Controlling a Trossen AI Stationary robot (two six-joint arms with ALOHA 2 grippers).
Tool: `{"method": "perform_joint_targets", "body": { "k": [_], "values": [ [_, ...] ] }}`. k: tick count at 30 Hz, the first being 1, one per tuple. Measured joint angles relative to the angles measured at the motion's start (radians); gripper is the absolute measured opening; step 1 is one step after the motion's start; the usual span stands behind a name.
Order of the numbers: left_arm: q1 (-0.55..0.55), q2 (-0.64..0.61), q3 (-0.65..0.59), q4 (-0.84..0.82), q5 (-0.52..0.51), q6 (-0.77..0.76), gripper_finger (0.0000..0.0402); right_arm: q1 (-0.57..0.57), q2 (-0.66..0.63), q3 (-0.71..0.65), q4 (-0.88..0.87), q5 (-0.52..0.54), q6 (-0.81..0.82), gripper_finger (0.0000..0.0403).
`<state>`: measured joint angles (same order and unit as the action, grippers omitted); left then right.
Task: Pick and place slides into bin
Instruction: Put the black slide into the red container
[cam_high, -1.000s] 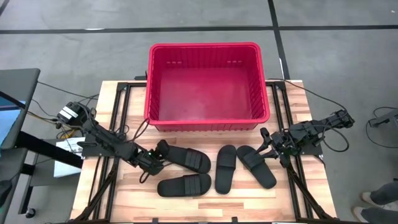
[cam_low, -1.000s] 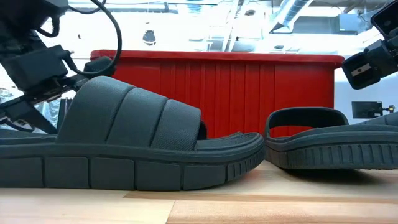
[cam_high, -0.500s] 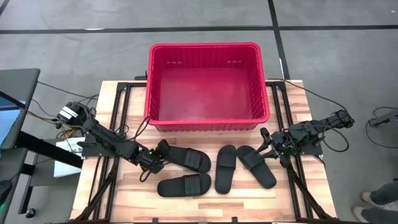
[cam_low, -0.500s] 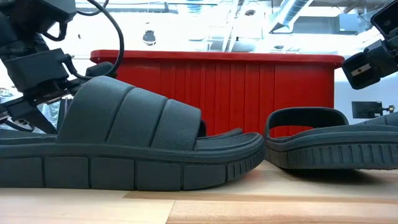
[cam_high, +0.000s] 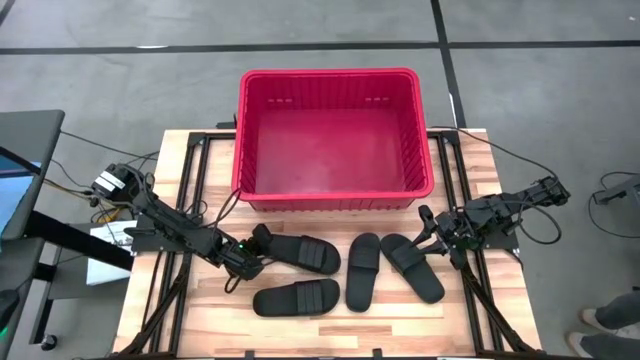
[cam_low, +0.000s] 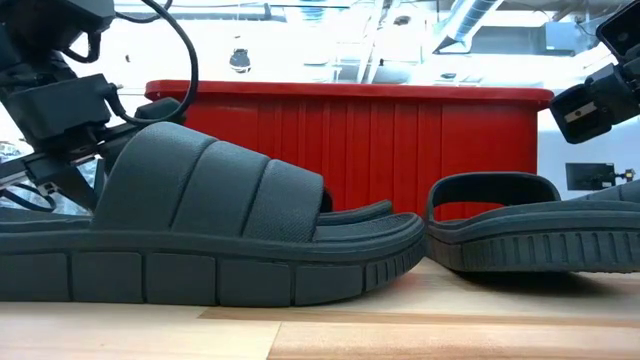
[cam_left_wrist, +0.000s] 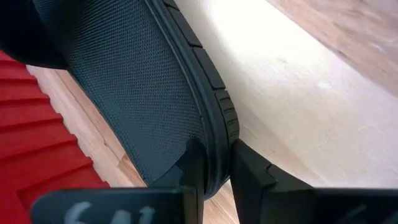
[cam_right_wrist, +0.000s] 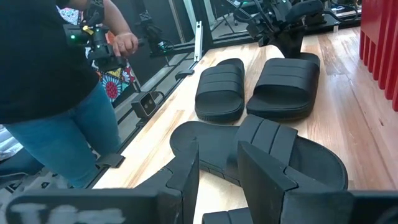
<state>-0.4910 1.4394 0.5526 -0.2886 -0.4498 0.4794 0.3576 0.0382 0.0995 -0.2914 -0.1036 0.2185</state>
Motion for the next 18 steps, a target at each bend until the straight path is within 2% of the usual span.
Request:
{"method": "perform_joint_targets", "body": {
  "k": [8, 18],
  "values": [
    [-0.048, 0.0, 0.032, -0.029, -0.03, -0.018, 0.0036, 0.0, 0.0, 0.0, 0.0, 0.0, 0.0, 0.0102],
    [-0.106, -0.006, 0.156, -0.159, -0.087, -0.03, 0.0035, 0.0, 0.0, 0.0, 0.0, 0.0, 0.0, 0.0102]
  ]
}}
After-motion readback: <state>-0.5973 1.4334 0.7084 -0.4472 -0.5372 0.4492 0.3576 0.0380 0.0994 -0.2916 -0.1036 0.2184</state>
